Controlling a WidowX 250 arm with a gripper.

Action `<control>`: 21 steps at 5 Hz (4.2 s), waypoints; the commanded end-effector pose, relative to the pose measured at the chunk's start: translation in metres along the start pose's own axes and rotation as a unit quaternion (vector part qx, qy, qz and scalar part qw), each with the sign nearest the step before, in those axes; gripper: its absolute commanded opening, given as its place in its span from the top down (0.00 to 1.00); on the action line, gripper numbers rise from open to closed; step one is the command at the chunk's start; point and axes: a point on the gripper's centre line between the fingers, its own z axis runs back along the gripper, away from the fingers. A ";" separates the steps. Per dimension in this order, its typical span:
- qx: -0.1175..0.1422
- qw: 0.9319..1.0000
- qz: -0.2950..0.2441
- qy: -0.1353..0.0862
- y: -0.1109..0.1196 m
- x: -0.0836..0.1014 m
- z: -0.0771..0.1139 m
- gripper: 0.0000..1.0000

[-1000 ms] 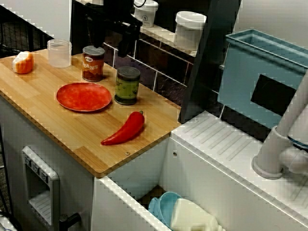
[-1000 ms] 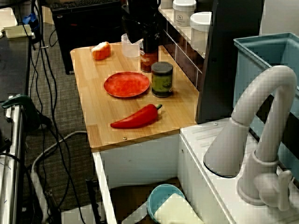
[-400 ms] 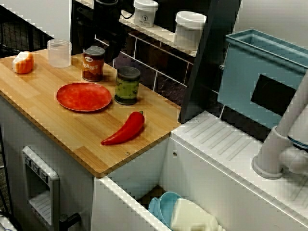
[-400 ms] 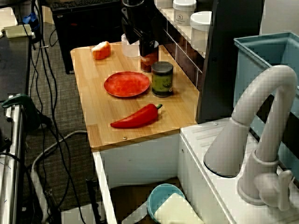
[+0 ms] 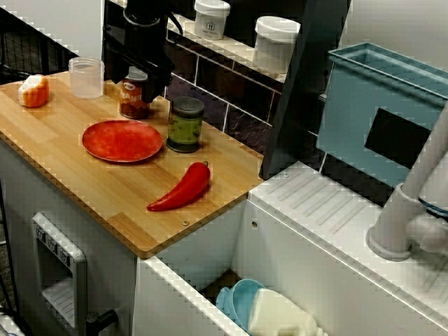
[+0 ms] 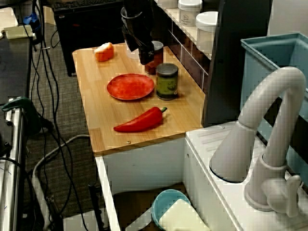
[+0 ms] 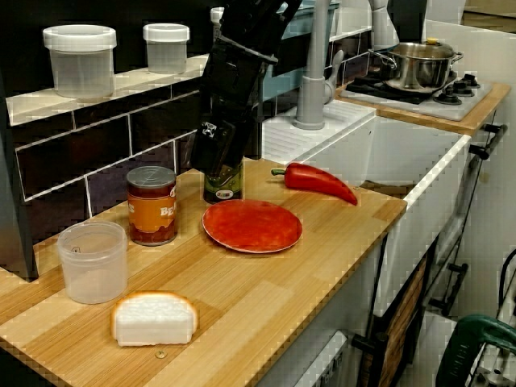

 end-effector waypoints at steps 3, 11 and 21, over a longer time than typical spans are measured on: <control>0.020 0.996 0.018 -0.082 0.021 0.021 0.022 0.00; -0.083 0.995 0.040 -0.035 -0.040 -0.017 0.033 0.00; -0.074 0.994 0.061 -0.045 -0.039 0.009 0.013 0.00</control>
